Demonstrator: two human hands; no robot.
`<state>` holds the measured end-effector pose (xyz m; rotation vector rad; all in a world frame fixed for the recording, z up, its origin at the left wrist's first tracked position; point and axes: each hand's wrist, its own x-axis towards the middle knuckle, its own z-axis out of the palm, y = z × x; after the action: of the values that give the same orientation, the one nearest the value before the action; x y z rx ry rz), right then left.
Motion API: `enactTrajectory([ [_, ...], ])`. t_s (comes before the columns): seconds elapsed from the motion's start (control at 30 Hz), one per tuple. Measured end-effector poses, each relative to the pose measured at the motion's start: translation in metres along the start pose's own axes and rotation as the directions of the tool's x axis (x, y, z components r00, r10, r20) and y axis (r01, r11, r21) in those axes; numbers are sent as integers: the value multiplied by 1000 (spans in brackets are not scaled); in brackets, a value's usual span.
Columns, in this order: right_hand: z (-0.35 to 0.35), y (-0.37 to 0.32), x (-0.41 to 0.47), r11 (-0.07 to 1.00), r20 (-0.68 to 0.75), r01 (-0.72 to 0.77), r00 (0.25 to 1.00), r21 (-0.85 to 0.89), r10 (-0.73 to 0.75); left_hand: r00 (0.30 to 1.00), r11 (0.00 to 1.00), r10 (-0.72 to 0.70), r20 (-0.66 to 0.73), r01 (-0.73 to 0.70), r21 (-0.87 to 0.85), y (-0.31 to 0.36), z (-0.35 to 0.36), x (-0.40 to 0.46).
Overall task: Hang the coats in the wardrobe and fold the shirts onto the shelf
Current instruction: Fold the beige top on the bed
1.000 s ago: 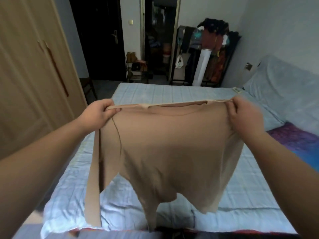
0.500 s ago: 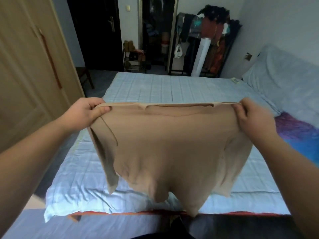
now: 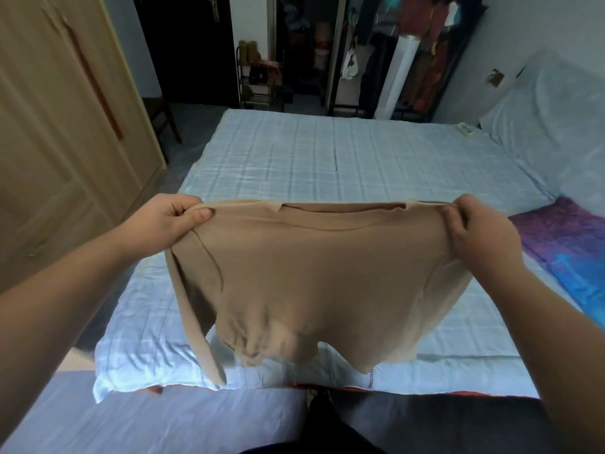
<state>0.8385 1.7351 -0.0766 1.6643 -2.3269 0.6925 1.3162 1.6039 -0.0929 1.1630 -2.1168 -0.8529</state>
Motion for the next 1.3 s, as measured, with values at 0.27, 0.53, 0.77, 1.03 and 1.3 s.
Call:
enactTrajectory([
  [0.27, 114, 9, 79, 997, 129, -45, 991, 60, 37, 996, 995, -81, -35, 83, 60, -74, 39, 99],
  [0.53, 319, 36, 204, 990, 327, -111, 942, 85, 78, 945, 933, -328, -4, 325, 155, -213, 114, 262],
  [0.77, 541, 71, 299, 992, 383, -125, 917, 4, 114, 878, 823, -464, -114, 475, 312, -373, 220, 407],
  [1.03, 695, 101, 323, 986, 340, 6, 939, -167, 52, 878, 607, -419, -231, 460, 648, -491, 311, 472],
  [1.3, 708, 106, 314, 990, 390, 32, 921, -141, 26, 768, 607, -588, -253, 626, 490, -498, 326, 486],
])
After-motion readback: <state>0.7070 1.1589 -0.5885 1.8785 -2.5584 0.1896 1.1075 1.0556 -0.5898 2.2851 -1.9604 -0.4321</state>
